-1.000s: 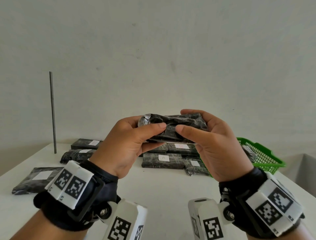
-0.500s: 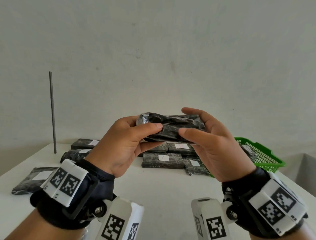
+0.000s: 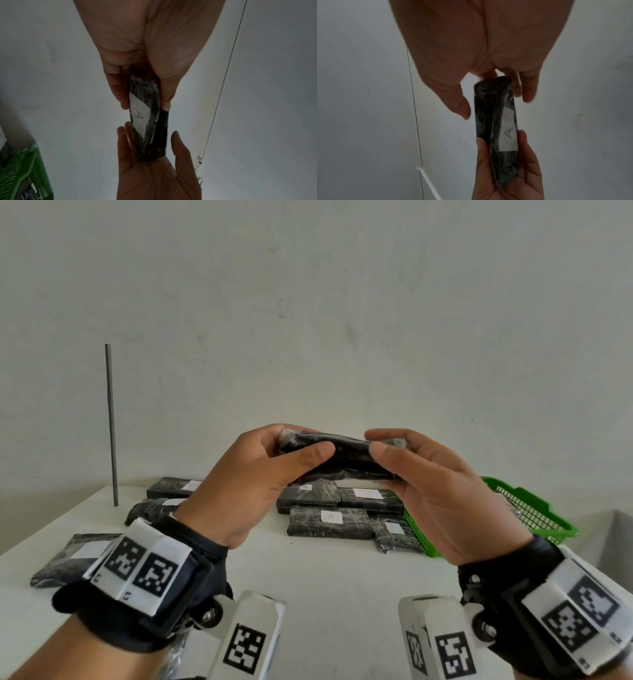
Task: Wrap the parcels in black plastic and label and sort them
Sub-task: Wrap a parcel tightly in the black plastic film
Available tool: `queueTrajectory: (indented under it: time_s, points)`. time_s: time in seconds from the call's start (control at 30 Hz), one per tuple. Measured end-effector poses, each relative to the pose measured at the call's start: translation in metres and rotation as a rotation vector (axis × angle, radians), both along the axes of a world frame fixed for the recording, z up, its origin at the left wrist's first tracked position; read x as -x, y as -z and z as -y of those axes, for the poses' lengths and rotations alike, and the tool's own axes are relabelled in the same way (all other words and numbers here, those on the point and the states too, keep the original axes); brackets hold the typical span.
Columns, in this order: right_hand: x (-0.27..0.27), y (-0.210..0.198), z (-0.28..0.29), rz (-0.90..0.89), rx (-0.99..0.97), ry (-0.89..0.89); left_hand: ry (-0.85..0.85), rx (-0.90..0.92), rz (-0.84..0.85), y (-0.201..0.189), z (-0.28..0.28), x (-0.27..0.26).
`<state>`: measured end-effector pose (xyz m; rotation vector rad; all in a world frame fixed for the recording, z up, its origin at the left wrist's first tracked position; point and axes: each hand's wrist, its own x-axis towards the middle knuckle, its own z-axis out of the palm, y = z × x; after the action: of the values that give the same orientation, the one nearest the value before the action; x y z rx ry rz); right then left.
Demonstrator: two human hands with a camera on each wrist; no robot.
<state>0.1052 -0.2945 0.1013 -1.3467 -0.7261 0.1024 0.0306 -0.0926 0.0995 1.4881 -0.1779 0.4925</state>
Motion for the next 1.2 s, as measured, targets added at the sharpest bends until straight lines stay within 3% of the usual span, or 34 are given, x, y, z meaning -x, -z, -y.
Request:
queueTrajectory:
  time_s: [0.33,0.53,0.73,1.2]
  points:
    - [0.003,0.004,-0.006,0.128,-0.037,0.04,0.018,0.142,0.04,0.004,0.005,-0.004]
    - [0.003,0.005,-0.009,0.163,-0.042,0.08,0.005,0.124,0.058,0.003,0.008,-0.004]
    - [0.003,0.004,-0.009,0.056,-0.029,0.017,-0.009,0.09,0.022,0.006,0.011,-0.005]
    - [0.001,0.006,-0.013,0.095,0.008,0.089,-0.002,0.083,-0.006,0.004,0.012,-0.002]
